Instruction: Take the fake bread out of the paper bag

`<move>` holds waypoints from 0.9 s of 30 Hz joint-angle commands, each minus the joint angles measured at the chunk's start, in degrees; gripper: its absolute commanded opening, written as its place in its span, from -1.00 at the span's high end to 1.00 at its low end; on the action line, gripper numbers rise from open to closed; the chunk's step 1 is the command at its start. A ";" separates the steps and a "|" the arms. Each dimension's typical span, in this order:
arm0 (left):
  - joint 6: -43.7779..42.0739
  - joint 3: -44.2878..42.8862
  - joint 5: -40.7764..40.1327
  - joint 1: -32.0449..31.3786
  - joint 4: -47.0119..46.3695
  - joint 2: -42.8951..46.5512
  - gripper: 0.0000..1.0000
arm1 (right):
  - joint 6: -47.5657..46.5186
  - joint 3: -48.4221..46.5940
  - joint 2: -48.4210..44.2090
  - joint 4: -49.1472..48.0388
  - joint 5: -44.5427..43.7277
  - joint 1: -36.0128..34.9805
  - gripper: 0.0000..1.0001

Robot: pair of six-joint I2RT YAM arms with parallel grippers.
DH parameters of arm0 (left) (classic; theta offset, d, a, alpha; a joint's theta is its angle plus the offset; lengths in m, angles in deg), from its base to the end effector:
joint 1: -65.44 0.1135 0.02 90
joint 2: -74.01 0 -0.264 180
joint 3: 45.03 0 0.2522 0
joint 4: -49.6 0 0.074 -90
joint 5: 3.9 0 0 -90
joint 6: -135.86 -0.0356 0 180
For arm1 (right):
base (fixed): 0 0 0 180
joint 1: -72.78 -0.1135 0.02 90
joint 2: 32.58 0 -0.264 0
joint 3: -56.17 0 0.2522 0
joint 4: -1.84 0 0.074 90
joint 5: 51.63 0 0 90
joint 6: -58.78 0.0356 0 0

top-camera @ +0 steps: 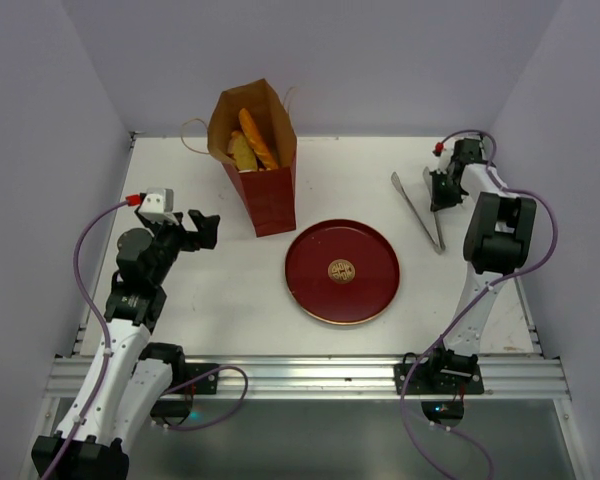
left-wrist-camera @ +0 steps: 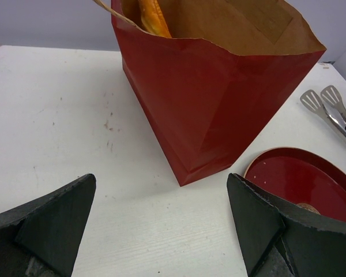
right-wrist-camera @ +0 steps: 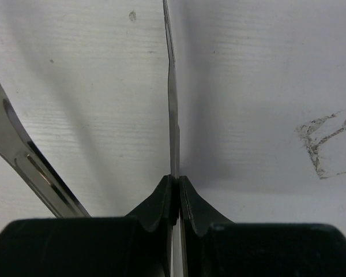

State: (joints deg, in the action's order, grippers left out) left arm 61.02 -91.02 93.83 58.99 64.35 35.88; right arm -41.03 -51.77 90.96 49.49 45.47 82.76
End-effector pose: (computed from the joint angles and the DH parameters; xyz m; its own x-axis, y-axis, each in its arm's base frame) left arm 0.1690 -0.0239 0.2979 -0.1789 -0.2406 -0.9540 0.2043 0.9394 -0.2752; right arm 0.4518 -0.0750 0.1681 -0.8866 -0.0157 -0.4623 -0.0344 0.9989 0.0321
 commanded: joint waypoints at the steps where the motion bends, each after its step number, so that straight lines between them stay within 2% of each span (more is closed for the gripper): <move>1: -1.80 -0.55 0.36 -0.40 -1.61 -0.19 -0.99 | -1.62 -3.12 0.46 0.91 1.87 0.31 0.84; 17: -1.98 -0.47 0.10 -0.40 -1.26 -0.45 -0.99 | -3.64 0.30 -5.41 0.48 3.18 0.83 0.48; 20: -1.98 -0.47 0.10 -0.40 -1.35 -0.28 -0.99 | -5.57 2.49 -9.63 0.30 5.73 1.71 0.25; 21: -1.97 -0.47 0.10 -0.40 -1.35 -0.28 -0.99 | -7.23 3.11 -12.08 0.30 7.31 1.89 0.00; 23: -1.89 -0.47 0.27 -0.40 -1.35 -0.19 -0.99 | -9.26 5.04 -14.46 0.30 8.11 2.15 -0.25; 24: -1.97 -0.47 0.27 -0.40 -1.35 -0.19 -0.99 | -11.44 5.75 -15.52 0.30 9.16 2.15 -0.44; 26: -1.97 -0.56 0.45 -0.40 -1.35 -0.10 -0.99 | -14.53 7.59 -18.07 1.52 11.18 2.15 -0.57; 27: -1.97 -0.47 0.36 -0.40 -1.35 -0.02 -0.99 | -18.28 8.03 -18.60 2.57 12.49 2.15 -0.73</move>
State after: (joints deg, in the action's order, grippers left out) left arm 60.14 -91.02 93.83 58.99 64.38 35.45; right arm -50.73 -45.16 77.15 50.86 52.44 84.90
